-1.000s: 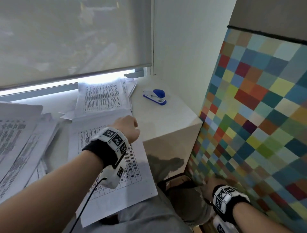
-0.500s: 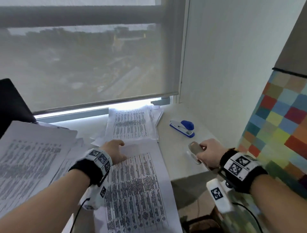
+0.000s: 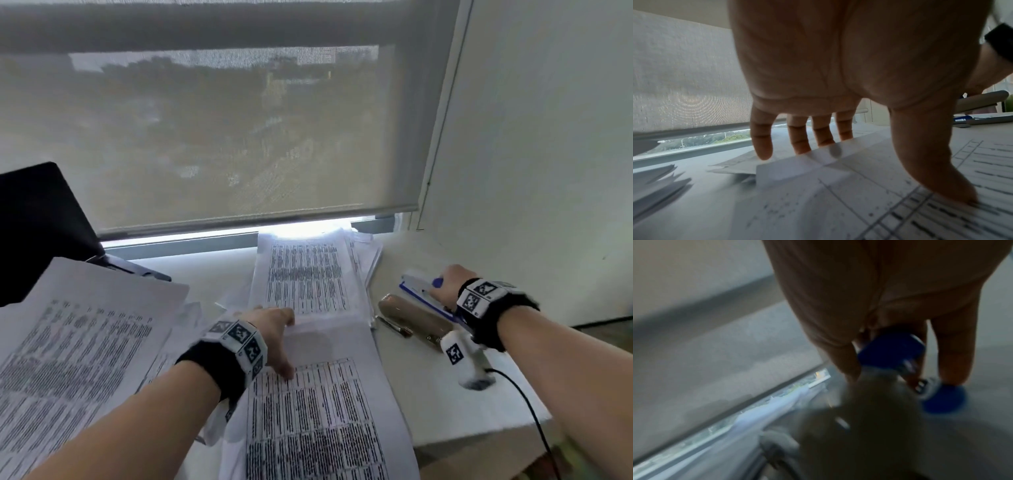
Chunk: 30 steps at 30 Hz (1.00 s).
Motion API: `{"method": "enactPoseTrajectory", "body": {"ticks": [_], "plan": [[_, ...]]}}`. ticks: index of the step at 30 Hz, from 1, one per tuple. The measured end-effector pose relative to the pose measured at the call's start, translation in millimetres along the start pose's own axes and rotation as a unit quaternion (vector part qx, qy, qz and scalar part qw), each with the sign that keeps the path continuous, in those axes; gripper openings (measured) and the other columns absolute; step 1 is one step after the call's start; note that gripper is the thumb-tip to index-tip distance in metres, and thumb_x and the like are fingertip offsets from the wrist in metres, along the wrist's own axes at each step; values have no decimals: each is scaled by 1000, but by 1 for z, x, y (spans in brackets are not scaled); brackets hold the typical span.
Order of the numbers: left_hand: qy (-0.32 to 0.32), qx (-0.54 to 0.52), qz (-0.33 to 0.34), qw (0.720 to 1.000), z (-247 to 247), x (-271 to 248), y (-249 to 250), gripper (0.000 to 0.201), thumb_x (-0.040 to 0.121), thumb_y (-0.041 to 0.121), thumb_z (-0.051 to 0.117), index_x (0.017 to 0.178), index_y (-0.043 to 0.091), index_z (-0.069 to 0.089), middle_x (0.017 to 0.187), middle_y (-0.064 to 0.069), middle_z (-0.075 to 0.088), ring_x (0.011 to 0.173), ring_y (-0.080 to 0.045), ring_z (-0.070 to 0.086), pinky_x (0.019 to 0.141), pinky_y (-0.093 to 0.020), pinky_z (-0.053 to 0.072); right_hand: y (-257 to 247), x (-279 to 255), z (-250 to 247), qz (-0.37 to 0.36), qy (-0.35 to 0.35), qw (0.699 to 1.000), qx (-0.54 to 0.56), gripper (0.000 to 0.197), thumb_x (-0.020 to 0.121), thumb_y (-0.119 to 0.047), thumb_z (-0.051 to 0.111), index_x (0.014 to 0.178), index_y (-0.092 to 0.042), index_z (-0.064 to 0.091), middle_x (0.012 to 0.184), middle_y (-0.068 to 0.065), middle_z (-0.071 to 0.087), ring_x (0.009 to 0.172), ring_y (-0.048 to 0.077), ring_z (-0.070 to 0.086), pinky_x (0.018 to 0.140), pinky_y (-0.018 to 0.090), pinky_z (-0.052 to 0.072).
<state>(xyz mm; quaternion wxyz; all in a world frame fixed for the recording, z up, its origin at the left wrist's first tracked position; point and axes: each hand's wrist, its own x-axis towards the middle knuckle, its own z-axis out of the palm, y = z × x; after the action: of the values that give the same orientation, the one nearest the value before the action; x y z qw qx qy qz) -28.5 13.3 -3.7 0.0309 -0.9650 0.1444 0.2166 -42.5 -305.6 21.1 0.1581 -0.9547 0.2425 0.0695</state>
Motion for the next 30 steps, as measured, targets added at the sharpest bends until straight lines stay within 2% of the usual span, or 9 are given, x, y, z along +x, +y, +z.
{"method": "enactPoseTrajectory", "body": {"ticks": [5,8,12,14,17,20,22,25,30], "plan": [[14,-6,-1,1000,0,-1,0,66,50,60,86,99,35,49,96,14,57,93,-15,55,94,-40,44,17,3,-6,28,87,973,210,29,86,-25,67,99,1,66,94,21,65,94,38,64,81,38,52],[49,-46,7,998,3,-10,5,59,53,49,90,94,32,51,85,15,54,87,-14,54,88,-36,42,20,-25,-22,-9,140,857,495,12,82,-6,71,82,-4,60,86,15,62,79,30,63,81,44,54],[99,-94,13,991,2,-25,5,59,51,42,92,93,29,53,86,13,56,87,-14,55,81,-28,44,11,-84,-25,-83,27,753,652,18,77,16,56,74,-2,59,75,15,62,69,26,61,71,41,53],[97,-130,17,987,-2,-34,3,56,51,37,94,90,25,56,90,9,63,90,-16,60,85,-30,50,4,-114,-7,-117,-72,768,625,20,62,17,56,60,-3,62,62,11,58,59,24,52,55,31,44],[101,-220,49,969,-12,-50,-1,39,57,20,92,73,21,57,75,6,66,77,-15,64,74,-29,54,-7,-146,23,-153,-187,841,484,27,55,11,62,81,5,64,63,14,58,55,22,51,48,27,42],[150,-258,78,951,-30,-74,-7,35,55,21,91,67,20,59,66,10,62,64,-6,56,52,-15,40,-23,-155,40,-166,-239,873,391,40,57,6,65,97,9,61,81,29,63,67,39,60,62,54,52],[220,-262,80,936,-40,-87,-17,41,52,31,93,72,25,58,72,12,61,68,-7,56,55,-17,39,-30,-156,41,-179,-231,872,393,47,49,-1,63,94,14,59,77,30,61,64,42,56,64,65,48],[322,-394,46,859,-43,-101,-43,61,50,39,94,97,27,57,92,10,62,85,-10,60,70,-19,45,-35,-161,19,-199,-176,860,435,53,44,2,59,94,20,55,67,26,55,56,35,53,59,56,47],[241,-618,133,737,-47,-128,-47,90,45,55,90,110,3,57,104,-19,71,95,-36,69,74,-45,59,-56,-178,-46,-227,-72,835,497,55,47,1,57,97,21,55,72,21,53,63,31,48,60,42,37]]}}
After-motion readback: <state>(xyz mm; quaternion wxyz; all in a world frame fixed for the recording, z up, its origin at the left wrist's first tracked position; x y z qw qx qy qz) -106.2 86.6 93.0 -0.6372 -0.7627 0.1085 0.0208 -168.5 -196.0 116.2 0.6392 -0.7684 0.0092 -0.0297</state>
